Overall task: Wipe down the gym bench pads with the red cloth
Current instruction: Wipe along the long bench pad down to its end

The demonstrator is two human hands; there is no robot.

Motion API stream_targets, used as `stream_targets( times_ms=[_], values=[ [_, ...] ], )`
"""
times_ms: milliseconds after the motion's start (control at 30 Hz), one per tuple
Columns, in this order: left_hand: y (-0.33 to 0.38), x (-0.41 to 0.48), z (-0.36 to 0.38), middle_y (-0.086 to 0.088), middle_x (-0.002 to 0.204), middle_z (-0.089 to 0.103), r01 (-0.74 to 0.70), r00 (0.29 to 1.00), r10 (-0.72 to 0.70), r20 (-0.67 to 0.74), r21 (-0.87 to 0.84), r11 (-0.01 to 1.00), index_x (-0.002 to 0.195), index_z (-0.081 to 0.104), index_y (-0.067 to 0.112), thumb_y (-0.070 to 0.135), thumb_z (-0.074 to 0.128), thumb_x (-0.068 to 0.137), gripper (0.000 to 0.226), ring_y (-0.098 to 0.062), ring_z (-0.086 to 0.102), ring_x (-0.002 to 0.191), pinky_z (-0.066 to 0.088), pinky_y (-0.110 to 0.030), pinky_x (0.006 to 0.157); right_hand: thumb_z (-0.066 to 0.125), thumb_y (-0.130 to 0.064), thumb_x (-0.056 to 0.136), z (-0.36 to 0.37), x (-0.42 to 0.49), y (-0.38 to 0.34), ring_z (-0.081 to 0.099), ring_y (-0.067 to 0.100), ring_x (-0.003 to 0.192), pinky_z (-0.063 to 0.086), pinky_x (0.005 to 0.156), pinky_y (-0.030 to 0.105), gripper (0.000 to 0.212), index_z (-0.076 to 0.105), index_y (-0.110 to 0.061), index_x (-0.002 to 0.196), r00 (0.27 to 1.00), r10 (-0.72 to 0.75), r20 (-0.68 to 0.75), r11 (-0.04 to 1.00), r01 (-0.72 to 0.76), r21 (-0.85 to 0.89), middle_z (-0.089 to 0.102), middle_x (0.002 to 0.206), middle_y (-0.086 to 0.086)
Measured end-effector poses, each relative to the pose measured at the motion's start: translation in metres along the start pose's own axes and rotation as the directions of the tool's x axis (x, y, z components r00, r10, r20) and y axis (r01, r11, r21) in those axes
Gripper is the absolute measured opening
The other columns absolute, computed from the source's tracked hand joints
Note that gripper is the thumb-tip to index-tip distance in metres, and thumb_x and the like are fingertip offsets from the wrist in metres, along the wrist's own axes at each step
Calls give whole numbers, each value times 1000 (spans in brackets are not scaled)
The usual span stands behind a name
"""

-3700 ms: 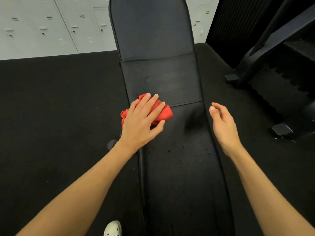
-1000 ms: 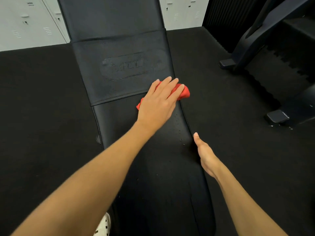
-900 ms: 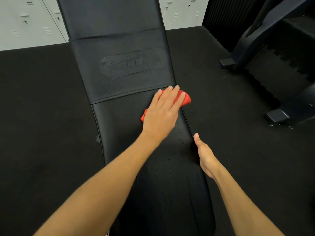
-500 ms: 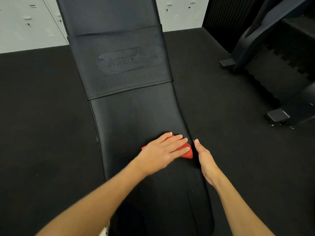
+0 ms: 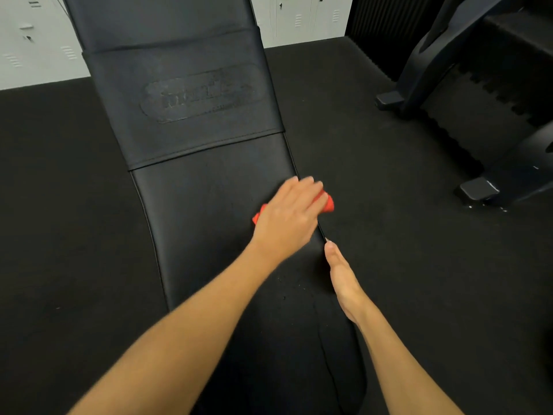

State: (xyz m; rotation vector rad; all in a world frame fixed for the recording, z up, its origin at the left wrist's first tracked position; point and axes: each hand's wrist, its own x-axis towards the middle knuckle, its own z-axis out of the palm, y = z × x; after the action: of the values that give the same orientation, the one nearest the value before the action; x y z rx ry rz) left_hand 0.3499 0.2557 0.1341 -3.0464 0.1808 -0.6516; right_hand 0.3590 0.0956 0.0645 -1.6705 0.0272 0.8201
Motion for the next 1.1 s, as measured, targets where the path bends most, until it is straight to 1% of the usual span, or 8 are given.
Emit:
stream_targets(
  times_ms=[200, 300, 367, 567, 767, 933, 1033, 1100],
  values=[
    [41, -88, 22, -8, 149, 52, -113, 983, 116, 140, -29, 993, 143, 55, 14, 15, 72, 85, 61, -27, 49, 138, 33, -42, 116, 35, -42, 101, -7, 1, -2, 44, 3, 125, 29, 101, 25, 34, 55, -38, 129, 999, 25, -30, 983, -19, 184, 50, 140, -5],
    [19, -99, 16, -7, 150, 50, -343, 926, 329, 185, 46, 938, 145, 53, 18, 12, 54, 90, 55, -25, 48, 139, 29, -45, 116, 31, -43, 103, -18, -1, -12, 44, 14, 124, 28, 108, 34, 39, 53, -33, 134, 997, 72, -39, 961, -59, 270, 52, 133, 2],
    [-4, -83, 6, -7, 146, 55, -385, 919, 373, 126, 93, 918, 138, 61, 21, 11, 43, 92, 50, -24, 52, 135, 33, -48, 114, 29, -48, 102, -23, -1, -23, 44, 18, 126, 24, 114, 47, 43, 50, -33, 136, 994, 99, -42, 963, -85, 255, 53, 137, 2],
    [-78, 11, -36, -10, 138, 61, -116, 975, 165, -148, 294, 949, 127, 70, 21, 18, 66, 92, 35, -25, 59, 127, 42, -60, 105, 26, -46, 103, -21, 8, -64, 44, 23, 131, 21, 114, 49, 46, 47, -29, 140, 994, 4, -108, 994, 8, 110, 51, 141, 2],
    [-54, 15, -31, -16, 138, 60, 113, 980, -94, -174, 103, 988, 129, 65, 3, 0, 63, 82, 48, -38, 55, 130, 41, -55, 109, 31, -47, 101, 10, 20, -87, 46, 13, 124, 30, 97, 29, 42, 50, -34, 135, 986, -124, -109, 990, 130, 50, 55, 132, -6],
    [-9, -56, -13, -13, 141, 58, 6, 1000, -6, -4, 22, 1000, 135, 62, 7, 6, 71, 75, 60, -34, 55, 131, 41, -50, 109, 31, -57, 98, 40, 24, -81, 60, 7, 109, 42, 98, 30, 48, 69, -29, 107, 995, -82, -58, 993, 87, 82, 70, 113, -6],
    [1, -108, -9, -9, 145, 56, -106, 979, 94, 178, 56, 993, 139, 59, 13, 21, 83, 72, 71, -29, 54, 132, 38, -45, 111, 29, -67, 91, 44, 28, -73, 54, 15, 121, 37, 106, 38, 55, 59, -37, 126, 995, -28, -95, 998, 34, 58, 60, 131, -6],
    [-7, -123, -12, -7, 146, 55, -200, 953, 178, 246, 67, 978, 140, 58, 15, 24, 86, 71, 76, -27, 53, 133, 37, -44, 111, 32, -65, 91, 44, 29, -71, 43, 12, 130, 29, 103, 29, 59, 46, -35, 140, 989, -21, -148, 998, 29, 49, 47, 143, -8]
  ],
)
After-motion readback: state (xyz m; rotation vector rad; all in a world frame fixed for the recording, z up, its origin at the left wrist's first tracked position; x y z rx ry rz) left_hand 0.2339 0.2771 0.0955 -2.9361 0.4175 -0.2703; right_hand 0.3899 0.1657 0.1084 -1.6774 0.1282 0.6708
